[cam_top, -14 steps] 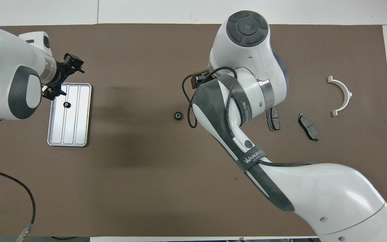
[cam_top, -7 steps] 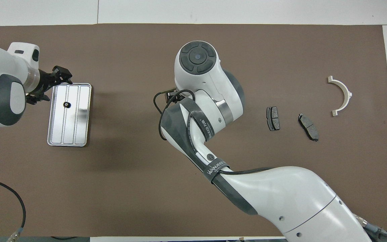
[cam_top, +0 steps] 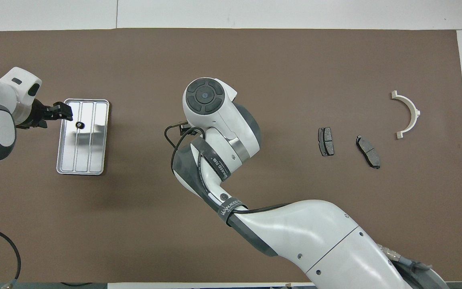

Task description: Place bearing gear from tray to pile

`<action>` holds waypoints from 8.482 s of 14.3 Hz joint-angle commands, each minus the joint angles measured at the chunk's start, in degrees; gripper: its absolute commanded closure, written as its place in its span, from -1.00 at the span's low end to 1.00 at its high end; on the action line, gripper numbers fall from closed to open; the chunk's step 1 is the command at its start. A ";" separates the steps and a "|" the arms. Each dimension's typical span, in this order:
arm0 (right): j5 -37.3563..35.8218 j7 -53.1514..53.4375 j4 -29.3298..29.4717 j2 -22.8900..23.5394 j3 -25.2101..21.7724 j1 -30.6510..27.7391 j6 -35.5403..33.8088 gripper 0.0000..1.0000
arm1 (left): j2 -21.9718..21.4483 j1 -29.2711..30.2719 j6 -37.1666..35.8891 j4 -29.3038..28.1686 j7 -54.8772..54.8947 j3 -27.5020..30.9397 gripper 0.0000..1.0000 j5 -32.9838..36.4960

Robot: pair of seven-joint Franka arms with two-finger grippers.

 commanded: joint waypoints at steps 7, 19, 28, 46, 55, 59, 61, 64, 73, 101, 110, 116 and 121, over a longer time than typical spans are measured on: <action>0.15 0.23 -7.07 -1.20 0.18 -2.26 2.35 -1.00 | 3.17 -0.51 9.56 -3.44 -0.67 -0.48 -0.38 -0.12; 1.03 0.85 -7.07 -2.08 0.27 -1.12 -0.12 -1.00 | 3.62 -2.18 10.80 -5.19 -2.86 -0.48 -0.19 -0.29; 1.12 0.76 -12.24 -3.49 0.36 -1.11 5.14 -1.00 | 3.62 -2.10 10.89 -5.28 -2.69 -0.48 -0.17 -0.29; 2.61 3.48 -12.52 -3.49 0.27 0.12 7.88 -0.33 | 3.53 -2.10 12.73 -6.87 -2.95 -0.48 -0.11 -0.38; 2.52 2.96 -12.70 -3.49 0.27 -0.15 8.15 -0.19 | 3.44 -2.10 12.74 -6.87 -3.04 -0.48 -0.12 -0.38; 2.35 2.08 -13.49 -3.49 0.27 -0.76 8.58 -0.21 | 3.44 -2.18 12.73 -6.95 -3.13 -0.48 -0.12 -0.30; 2.26 1.46 -14.19 -3.58 0.27 -1.38 9.19 -0.11 | 3.44 -2.18 12.73 -6.95 -3.13 -0.48 -0.12 -0.30; 2.17 1.37 -14.81 -3.84 0.18 -1.55 10.17 0.24 | 3.44 -2.18 12.73 -7.04 -3.13 -0.48 -0.09 -0.29; 2.26 1.72 -13.58 -4.01 -0.08 -2.17 9.12 0.98 | 3.44 -2.18 12.91 -7.22 -2.95 -0.48 0.12 -0.30; 1.64 -38.17 -29.48 -17.99 -0.43 -41.54 9.99 1.00 | 14.95 -35.05 -4.14 19.68 -63.42 -1.71 1.00 0.49; 1.56 -41.96 -32.91 -17.29 -0.43 -42.07 12.01 1.00 | 16.98 -36.46 -2.12 18.71 -65.35 -1.18 1.00 2.08; 1.56 -42.04 -33.79 -17.38 -0.43 -42.16 12.28 0.92 | 16.80 -36.37 0.60 16.69 -65.35 -1.18 0.93 2.17; 1.56 -41.78 -33.88 -17.29 -0.43 -41.98 12.54 0.76 | 16.80 -36.29 0.52 16.60 -65.35 -1.18 0.08 2.52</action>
